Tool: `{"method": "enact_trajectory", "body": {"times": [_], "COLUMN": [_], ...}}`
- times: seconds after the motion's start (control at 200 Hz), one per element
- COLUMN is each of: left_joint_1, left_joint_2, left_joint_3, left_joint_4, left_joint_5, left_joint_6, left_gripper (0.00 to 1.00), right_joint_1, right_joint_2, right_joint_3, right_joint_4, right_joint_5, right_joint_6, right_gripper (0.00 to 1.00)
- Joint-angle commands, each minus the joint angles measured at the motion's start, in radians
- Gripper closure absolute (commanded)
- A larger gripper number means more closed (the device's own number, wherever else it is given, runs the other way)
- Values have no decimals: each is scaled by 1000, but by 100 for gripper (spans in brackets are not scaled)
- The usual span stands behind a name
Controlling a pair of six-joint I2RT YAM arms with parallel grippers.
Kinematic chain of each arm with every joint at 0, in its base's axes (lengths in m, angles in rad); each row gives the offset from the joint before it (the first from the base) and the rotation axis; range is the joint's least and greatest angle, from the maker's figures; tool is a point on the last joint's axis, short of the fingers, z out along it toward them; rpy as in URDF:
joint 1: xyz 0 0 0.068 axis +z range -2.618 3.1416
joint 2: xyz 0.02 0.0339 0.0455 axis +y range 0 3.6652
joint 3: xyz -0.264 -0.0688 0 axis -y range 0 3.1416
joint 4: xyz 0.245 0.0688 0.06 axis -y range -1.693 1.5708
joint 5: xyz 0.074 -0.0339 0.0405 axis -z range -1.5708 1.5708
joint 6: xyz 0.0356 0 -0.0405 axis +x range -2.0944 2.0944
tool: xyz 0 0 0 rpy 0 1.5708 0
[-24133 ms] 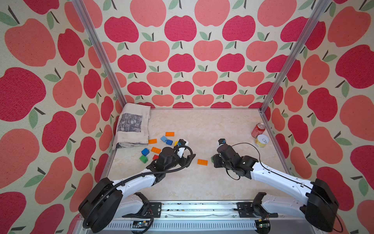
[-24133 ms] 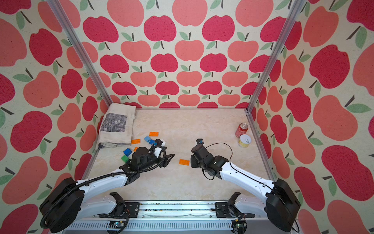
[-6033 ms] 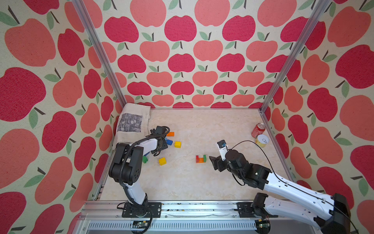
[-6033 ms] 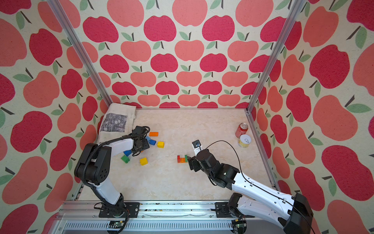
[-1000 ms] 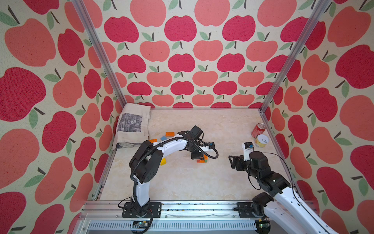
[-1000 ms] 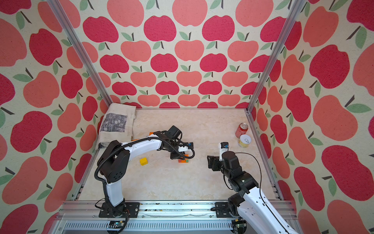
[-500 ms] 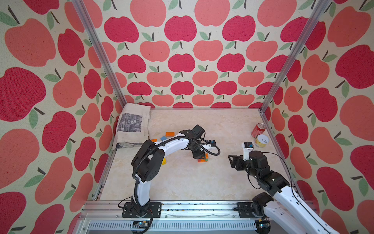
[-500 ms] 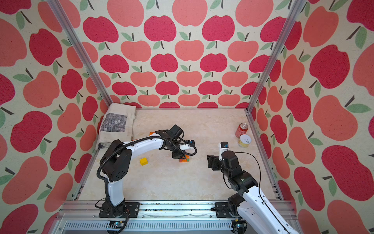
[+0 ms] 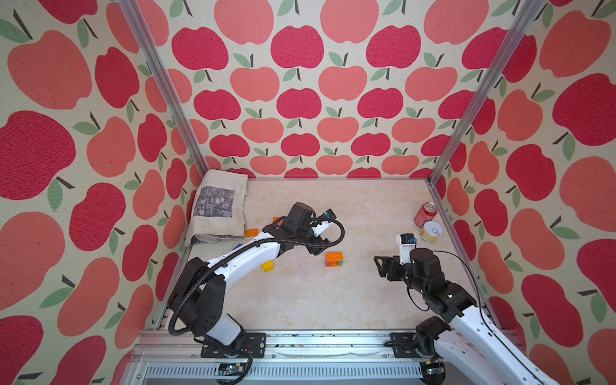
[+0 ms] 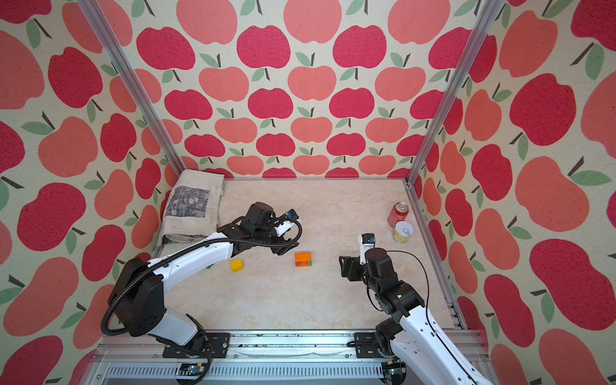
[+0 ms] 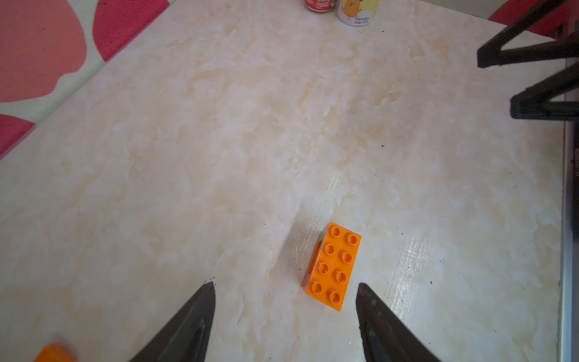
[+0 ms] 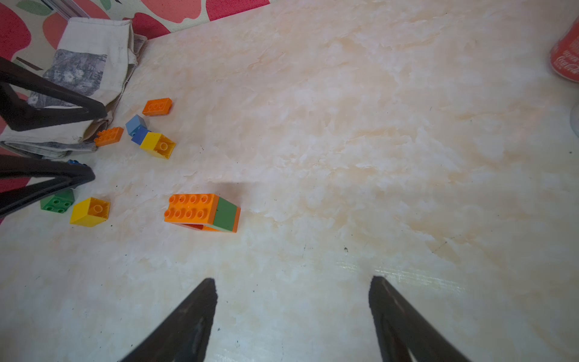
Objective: Assemble the letter p with lego
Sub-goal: Adjust the lego brick at the center of the board.
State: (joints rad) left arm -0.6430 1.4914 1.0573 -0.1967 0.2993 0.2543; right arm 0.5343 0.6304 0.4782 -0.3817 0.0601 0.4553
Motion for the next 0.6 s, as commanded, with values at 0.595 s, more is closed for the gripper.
{"method": "enact_trajectory", "body": {"times": [0.595], "left_joint_1": [83], "left_joint_2": [-329], "left_joint_3": [-358], "left_joint_4": [-368], "left_joint_5": [-503], "left_joint_6": [-933], "left_gripper": [29], "right_joint_1": [-5], "right_joint_2": [163], "right_joint_3": [91], "right_joint_4": [50], "right_joint_5": [-132], "right_joint_6": [3], "right_gripper": [20]}}
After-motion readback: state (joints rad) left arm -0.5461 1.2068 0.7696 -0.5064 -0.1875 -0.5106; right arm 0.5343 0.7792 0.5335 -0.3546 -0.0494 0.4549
